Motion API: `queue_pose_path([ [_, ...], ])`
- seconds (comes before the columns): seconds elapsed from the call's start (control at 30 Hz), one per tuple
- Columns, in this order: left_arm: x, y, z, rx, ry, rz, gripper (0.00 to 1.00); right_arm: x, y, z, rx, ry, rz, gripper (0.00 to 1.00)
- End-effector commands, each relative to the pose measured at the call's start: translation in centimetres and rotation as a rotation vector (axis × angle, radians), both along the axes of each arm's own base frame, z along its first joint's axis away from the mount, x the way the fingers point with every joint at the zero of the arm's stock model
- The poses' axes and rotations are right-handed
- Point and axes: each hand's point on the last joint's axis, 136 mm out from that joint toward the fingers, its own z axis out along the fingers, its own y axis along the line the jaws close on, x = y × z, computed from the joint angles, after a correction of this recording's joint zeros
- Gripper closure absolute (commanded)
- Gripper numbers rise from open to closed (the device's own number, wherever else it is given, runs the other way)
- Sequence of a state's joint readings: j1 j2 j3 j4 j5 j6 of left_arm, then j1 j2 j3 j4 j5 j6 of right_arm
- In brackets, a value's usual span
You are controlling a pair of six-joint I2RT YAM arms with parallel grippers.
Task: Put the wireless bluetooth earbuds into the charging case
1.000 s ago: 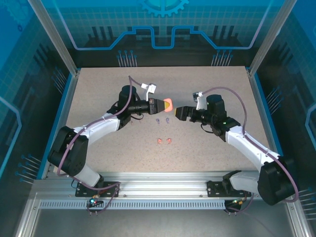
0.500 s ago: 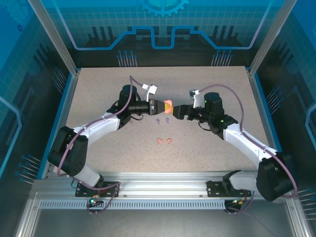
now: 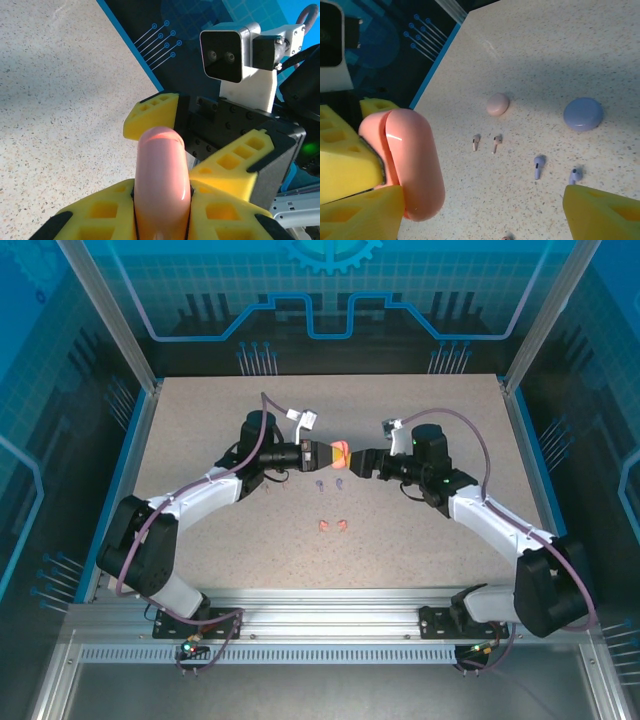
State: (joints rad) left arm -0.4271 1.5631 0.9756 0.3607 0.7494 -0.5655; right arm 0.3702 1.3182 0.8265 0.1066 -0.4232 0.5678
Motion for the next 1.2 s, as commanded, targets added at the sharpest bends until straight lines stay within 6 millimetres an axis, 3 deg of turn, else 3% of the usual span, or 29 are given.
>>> queue_pose_path([
  [0.0, -1.0, -0.4, 3.7, -0.05, -0.099, -0.06, 1.0, 1.1, -1.1, -1.3, -0.014, 0.028, -0.058, 0.17],
  [0.27, -1.1, -0.3, 3.4, -0.048, -0.096, -0.061, 1.0, 0.7, -1.1, -1.1, -0.006, 0.04, -0.052, 0.18],
  [0.47, -1.1, -0.4, 3.2, -0.05, -0.097, -0.06, 1.0, -1.0, -1.0, 0.5, 0.025, 0.016, 0.013, 0.18],
  [0.6, -1.2, -0.4, 3.4, -0.059, -0.101, -0.068, 1.0, -1.6, -0.2, 1.5, 0.058, 0.006, 0.076, 0.24],
  [0.83, -1.5, -0.5, 3.9, -0.075, -0.111, -0.082, 1.0, -1.3, 0.9, 1.7, 0.092, 0.018, 0.134, 0.35],
  [1.17, -1.6, -0.5, 3.9, -0.084, -0.108, -0.089, 1.0, -0.4, 1.3, 1.5, 0.108, 0.033, 0.134, 0.43],
])
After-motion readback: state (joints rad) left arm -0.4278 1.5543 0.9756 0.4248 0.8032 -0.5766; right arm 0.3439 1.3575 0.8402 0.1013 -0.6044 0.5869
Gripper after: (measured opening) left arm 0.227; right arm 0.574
